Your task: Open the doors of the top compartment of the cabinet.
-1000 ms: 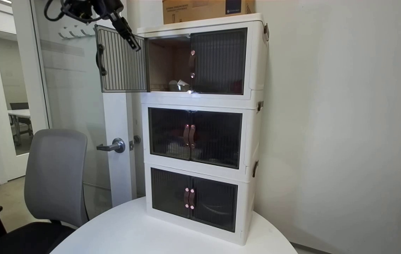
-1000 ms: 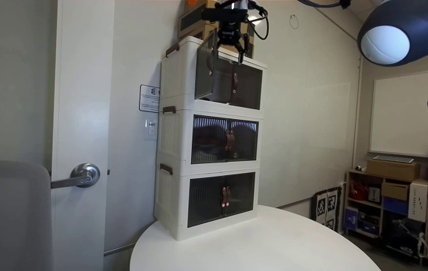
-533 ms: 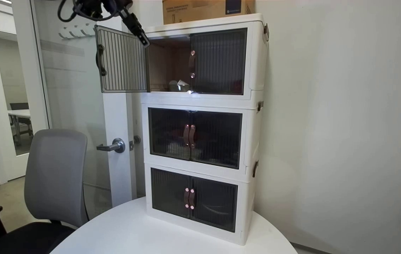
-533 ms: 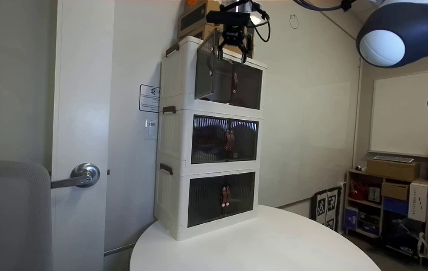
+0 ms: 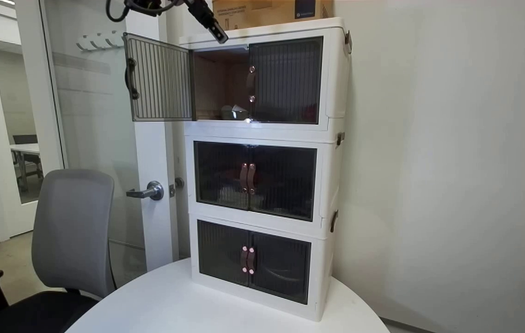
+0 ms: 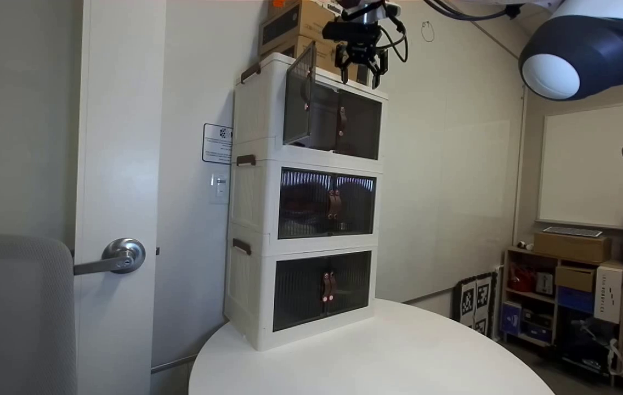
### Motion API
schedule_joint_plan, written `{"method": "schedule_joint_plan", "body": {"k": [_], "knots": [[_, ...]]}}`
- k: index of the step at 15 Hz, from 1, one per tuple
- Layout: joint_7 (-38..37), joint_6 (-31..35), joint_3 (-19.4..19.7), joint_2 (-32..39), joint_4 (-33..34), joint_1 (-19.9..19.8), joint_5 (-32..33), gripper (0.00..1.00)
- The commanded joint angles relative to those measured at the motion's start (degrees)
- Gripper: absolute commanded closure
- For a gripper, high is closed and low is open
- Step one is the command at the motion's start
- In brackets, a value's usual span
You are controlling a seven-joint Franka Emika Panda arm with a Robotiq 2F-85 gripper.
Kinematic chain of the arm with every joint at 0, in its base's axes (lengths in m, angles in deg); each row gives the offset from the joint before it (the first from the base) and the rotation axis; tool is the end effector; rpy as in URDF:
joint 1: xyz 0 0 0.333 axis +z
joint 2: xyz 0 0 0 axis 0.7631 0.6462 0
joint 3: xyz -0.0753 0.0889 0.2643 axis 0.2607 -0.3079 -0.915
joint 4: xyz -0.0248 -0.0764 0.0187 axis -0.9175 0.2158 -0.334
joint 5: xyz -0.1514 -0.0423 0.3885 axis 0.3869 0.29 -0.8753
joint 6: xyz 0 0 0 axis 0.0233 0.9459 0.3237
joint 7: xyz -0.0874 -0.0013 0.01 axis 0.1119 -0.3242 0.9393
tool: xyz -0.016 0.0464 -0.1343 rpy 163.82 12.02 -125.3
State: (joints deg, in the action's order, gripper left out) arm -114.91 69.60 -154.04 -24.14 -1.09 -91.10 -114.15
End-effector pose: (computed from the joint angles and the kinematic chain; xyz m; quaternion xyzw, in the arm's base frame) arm 0.7131 0.0590 0.7049 0.7700 -0.5045 0.3843 0.0697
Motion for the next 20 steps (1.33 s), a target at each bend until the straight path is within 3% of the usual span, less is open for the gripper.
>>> {"method": "schedule_joint_plan", "body": {"k": [1, 4, 7, 11, 12, 13, 19, 20], "knots": [[6.3, 10.4, -1.9, -1.6, -2.9, 0.0, -3.7, 0.0], [9.4, 19.8, -6.6, -1.5, -8.5, 2.7, -7.5, 0.0], [11.1, 23.4, -11.7, 0.9, -13.4, 3.8, -12.9, 0.0], [14.6, 18.7, -14.9, 6.4, -19.4, 3.9, -17.8, 0.0], [12.7, 14.4, -13.0, 6.3, -19.8, 4.4, -15.1, 0.0], [11.8, 17.4, -11.5, 2.5, -15.5, 2.7, -17.5, 0.0], [12.1, 14.1, -11.3, 4.1, -17.9, 3.5, -17.6, 0.0], [15.6, 15.6, -15.7, 6.8, -19.4, 3.0, -18.7, 0.0]]}}
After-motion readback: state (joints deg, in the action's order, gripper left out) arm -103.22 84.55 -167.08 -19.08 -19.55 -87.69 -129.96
